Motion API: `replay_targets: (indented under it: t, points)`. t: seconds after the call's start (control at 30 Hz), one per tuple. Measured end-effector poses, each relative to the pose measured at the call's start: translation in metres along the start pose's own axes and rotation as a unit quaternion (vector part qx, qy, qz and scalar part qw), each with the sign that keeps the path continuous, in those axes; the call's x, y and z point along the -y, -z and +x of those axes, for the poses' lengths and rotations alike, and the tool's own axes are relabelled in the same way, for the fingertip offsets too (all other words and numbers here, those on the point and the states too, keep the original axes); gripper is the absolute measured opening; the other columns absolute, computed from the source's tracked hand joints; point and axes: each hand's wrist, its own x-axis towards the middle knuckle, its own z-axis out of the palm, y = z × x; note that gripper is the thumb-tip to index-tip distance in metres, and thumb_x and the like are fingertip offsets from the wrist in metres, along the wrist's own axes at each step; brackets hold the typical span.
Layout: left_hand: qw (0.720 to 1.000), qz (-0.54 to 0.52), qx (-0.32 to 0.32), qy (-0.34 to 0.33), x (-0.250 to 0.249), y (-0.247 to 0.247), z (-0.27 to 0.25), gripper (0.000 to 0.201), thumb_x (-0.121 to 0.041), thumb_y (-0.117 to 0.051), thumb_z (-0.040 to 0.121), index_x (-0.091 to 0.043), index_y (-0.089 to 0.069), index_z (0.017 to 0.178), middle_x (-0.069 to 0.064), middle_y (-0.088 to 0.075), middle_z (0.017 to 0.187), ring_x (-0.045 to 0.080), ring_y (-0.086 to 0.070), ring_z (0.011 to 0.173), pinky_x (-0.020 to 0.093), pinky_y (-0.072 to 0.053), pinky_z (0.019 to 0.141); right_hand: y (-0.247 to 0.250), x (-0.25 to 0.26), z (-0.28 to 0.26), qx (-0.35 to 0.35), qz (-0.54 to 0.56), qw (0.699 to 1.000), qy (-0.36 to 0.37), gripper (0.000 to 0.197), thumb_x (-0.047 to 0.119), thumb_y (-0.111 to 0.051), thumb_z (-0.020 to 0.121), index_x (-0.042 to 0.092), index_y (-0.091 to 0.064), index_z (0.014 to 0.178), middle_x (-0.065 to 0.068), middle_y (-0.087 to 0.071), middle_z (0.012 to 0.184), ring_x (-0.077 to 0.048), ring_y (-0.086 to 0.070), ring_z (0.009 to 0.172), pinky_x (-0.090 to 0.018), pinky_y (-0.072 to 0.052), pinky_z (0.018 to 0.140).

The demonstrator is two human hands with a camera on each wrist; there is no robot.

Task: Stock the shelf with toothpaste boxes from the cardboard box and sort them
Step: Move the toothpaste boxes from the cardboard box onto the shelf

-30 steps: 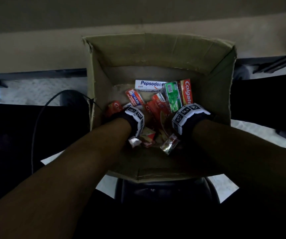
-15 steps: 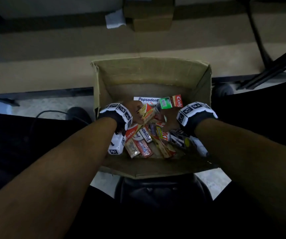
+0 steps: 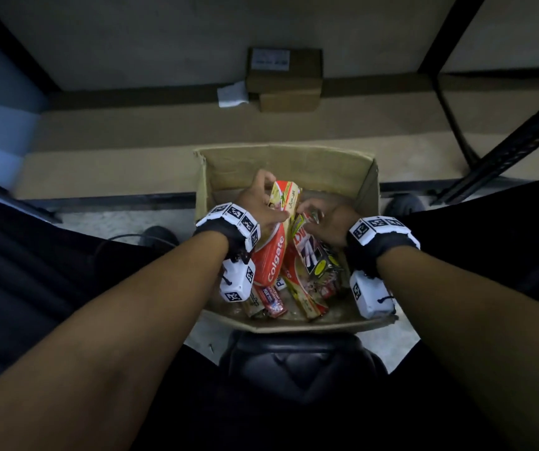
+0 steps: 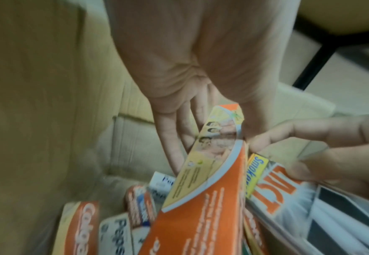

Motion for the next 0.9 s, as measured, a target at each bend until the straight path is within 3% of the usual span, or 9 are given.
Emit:
replay_targets:
  t: [0.1,0.2,0.27,0.33,0.4,0.57,0.67,0.77,0.9]
  points:
    - [1.0,0.004,0.009,-0.016,-0.017,0.013,-0.01,0.056,-0.012,-0.075,0.082,-0.022,-0.035,0.12,0.004,-0.067,0.096,0.028,-0.071,0.068,0.029,-0.054,0.042,0.009,0.013,-0.006,-0.015,0.035,0.999,0.008,0.028,0.022,-0.065,0.089,0.031,-0.061,0.115,0.006,-0.07,0.112,-0.018,-0.069,0.089,-0.031,-0.056,0.081]
    - [0.999,0.018,0.017,-0.026,-0.028,0.025,-0.019,0.053,-0.012,-0.074,0.084,-0.021,-0.037,0.121,0.01,-0.068,0.099,0.028,-0.068,0.061,0.028,-0.054,0.041,0.018,0.023,-0.006,0.014,0.048,0.999,0.019,0.032,0.046,-0.062,0.076,0.046,-0.056,0.107,0.003,-0.07,0.107,-0.026,-0.072,0.081,-0.05,-0.06,0.074]
    - [0.999,0.013,0.009,-0.033,-0.035,0.031,-0.025,0.051,-0.011,-0.073,0.084,-0.02,-0.038,0.12,0.011,-0.07,0.1,0.023,-0.066,0.057,0.025,-0.05,0.039,0.028,0.032,-0.012,-0.003,0.051,0.998,0.021,0.032,0.042,-0.065,0.078,0.046,-0.058,0.109,0.005,-0.069,0.102,-0.024,-0.07,0.079,-0.04,-0.061,0.068]
    - [0.999,0.005,0.001,-0.038,-0.045,0.037,-0.032,0.05,-0.012,-0.073,0.085,-0.021,-0.039,0.119,0.011,-0.069,0.102,0.024,-0.069,0.061,0.025,-0.052,0.041,0.04,0.046,-0.023,-0.018,0.057,0.998,0.013,0.026,0.027,-0.064,0.092,0.035,-0.058,0.116,0.005,-0.066,0.085,-0.018,-0.063,0.067,-0.024,-0.052,0.05]
    - [0.999,0.004,-0.009,-0.044,-0.056,0.043,-0.039,0.049,-0.014,-0.073,0.085,-0.022,-0.039,0.118,0.009,-0.068,0.103,0.028,-0.073,0.071,0.026,-0.054,0.043,0.05,0.053,-0.03,-0.024,0.049,0.998,0.015,0.023,0.024,-0.061,0.096,0.032,-0.056,0.116,0.003,-0.063,0.072,-0.02,-0.06,0.055,-0.025,-0.048,0.04]
    - [0.997,0.022,-0.021,-0.069,-0.08,0.066,-0.055,0.049,-0.018,-0.074,0.086,-0.024,-0.038,0.119,0.002,-0.069,0.1,0.026,-0.074,0.07,0.03,-0.058,0.047,0.068,0.077,-0.044,-0.037,0.044,0.997,0.05,0.026,0.026,-0.062,0.095,0.036,-0.055,0.117,-0.007,-0.074,0.089,-0.038,-0.072,0.07,-0.052,-0.06,0.061]
    - [0.996,0.022,-0.031,-0.08,-0.094,0.081,-0.064,0.049,-0.023,-0.074,0.086,-0.027,-0.037,0.117,0.001,-0.068,0.099,0.025,-0.075,0.071,0.041,-0.062,0.055,0.081,0.09,-0.052,-0.056,0.054,0.995,0.065,0.023,0.031,-0.063,0.094,0.041,-0.056,0.113,0.001,-0.075,0.096,-0.024,-0.074,0.073,-0.044,-0.062,0.069]
    - [0.993,0.019,-0.058,-0.096,-0.109,0.096,-0.074,0.048,-0.025,-0.074,0.086,-0.028,-0.037,0.116,0.0,-0.066,0.099,0.025,-0.074,0.074,0.045,-0.062,0.056,0.098,0.107,-0.062,-0.061,0.079,0.992,0.073,0.022,0.027,-0.061,0.097,0.034,-0.056,0.117,0.001,-0.074,0.092,-0.009,-0.07,0.06,-0.025,-0.052,0.047]
    - [0.99,0.016,-0.082,-0.117,-0.13,0.117,-0.09,0.049,-0.025,-0.074,0.086,-0.027,-0.038,0.119,-0.004,-0.064,0.102,0.021,-0.073,0.078,0.042,-0.062,0.056,0.119,0.13,-0.08,-0.073,0.088,0.987,0.116,0.025,0.022,-0.059,0.098,0.028,-0.054,0.121,0.007,-0.067,0.087,0.0,-0.067,0.055,-0.015,-0.047,0.042]
